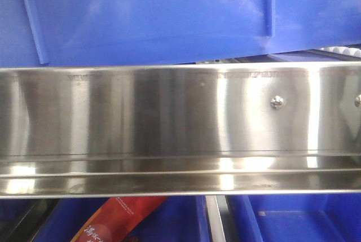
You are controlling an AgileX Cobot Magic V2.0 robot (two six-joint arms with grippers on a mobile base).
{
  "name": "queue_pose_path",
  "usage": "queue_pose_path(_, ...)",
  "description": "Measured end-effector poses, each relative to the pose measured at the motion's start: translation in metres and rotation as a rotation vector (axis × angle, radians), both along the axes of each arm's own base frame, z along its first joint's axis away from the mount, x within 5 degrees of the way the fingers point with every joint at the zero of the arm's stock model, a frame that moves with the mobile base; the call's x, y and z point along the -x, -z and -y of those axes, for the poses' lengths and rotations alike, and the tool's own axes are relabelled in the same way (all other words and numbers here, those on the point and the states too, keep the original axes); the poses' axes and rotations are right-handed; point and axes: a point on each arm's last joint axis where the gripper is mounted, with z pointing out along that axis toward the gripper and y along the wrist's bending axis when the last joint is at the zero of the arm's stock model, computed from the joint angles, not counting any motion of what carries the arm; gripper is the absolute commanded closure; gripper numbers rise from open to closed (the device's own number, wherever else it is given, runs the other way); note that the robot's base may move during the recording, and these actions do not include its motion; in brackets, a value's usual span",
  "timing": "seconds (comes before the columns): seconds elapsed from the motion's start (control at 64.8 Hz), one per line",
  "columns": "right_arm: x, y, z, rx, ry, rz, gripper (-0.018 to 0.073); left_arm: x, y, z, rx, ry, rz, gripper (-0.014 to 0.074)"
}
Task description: Move blue bin to conveyor side
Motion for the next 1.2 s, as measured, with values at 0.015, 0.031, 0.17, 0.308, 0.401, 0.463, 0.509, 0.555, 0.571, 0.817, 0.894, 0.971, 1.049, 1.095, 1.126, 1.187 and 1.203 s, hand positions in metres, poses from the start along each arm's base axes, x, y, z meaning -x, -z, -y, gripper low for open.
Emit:
queue_pose_path(0.015,-0.001,-0.001,-0.001,-0.004,-0.003,-0.002,0.0640,-0.001,-0.001,0.000,0.004,0.002,0.002,0.0614)
queue_pose_path(0.031,-0.003,-0.002,-0.001,-0.010,-0.007,-0.004,0.0640,-0.002,-0.001,0.000,0.006,0.003,0.005,0.0614)
queue_pose_path(0.17,-0.009,-0.001,-0.005,-0.055,-0.034,-0.025,0.0640,-0.006,-0.004,0.001,0.018,0.007,0.025,0.0614)
queue_pose_path(0.308,-0.016,-0.003,-0.007,-0.059,-0.040,-0.047,0.0640,-0.013,-0.007,0.000,0.023,0.010,0.006,0.0614)
queue_pose_path(0.401,-0.029,-0.014,-0.009,-0.050,-0.045,-0.076,0.0634,-0.029,-0.010,0.000,0.029,0.016,-0.071,0.0614)
queue_pose_path(0.463,-0.040,-0.023,-0.009,-0.031,-0.045,-0.105,0.0624,-0.043,-0.013,0.000,0.033,0.019,-0.122,0.0614)
queue_pose_path(0.509,-0.048,-0.030,-0.010,-0.014,-0.045,-0.124,0.0624,-0.054,-0.015,-0.001,0.035,0.021,-0.151,0.0614)
queue_pose_path(0.555,-0.057,-0.039,-0.011,0.009,-0.047,-0.135,0.0624,-0.065,-0.018,-0.001,0.043,0.026,-0.176,0.0614)
queue_pose_path(0.571,-0.063,-0.040,-0.012,0.015,-0.045,-0.150,0.0624,-0.071,-0.019,-0.001,0.045,0.027,-0.186,0.0614)
queue_pose_path(0.817,-0.122,-0.055,-0.029,0.099,-0.010,-0.254,0.0624,-0.127,-0.016,-0.003,0.062,0.035,-0.307,0.0614)
queue_pose_path(0.894,-0.137,-0.054,-0.038,0.112,-0.017,-0.273,0.0624,-0.143,-0.013,-0.004,0.064,0.034,-0.332,0.0614)
queue_pose_path(0.971,-0.152,-0.051,-0.046,0.112,-0.027,-0.293,0.0624,-0.157,-0.009,-0.005,0.066,0.032,-0.344,0.0614)
queue_pose_path(1.049,-0.166,-0.045,-0.053,0.115,-0.030,-0.320,0.0624,-0.169,-0.004,-0.006,0.067,0.030,-0.354,0.0614)
queue_pose_path(1.095,-0.174,-0.042,-0.055,0.119,-0.029,-0.340,0.0624,-0.177,0.002,-0.006,0.069,0.029,-0.376,0.0614)
queue_pose_path(1.126,-0.180,-0.039,-0.056,0.124,-0.027,-0.361,0.0624,-0.180,0.005,-0.006,0.070,0.029,-0.387,0.0614)
queue_pose_path(1.187,-0.192,-0.031,-0.060,0.132,-0.025,-0.396,0.0624,-0.187,0.011,-0.007,0.071,0.028,-0.406,0.0614)
queue_pose_path(1.203,-0.194,-0.030,-0.060,0.133,-0.025,-0.401,0.0624,-0.188,0.012,-0.007,0.072,0.028,-0.410,0.0614)
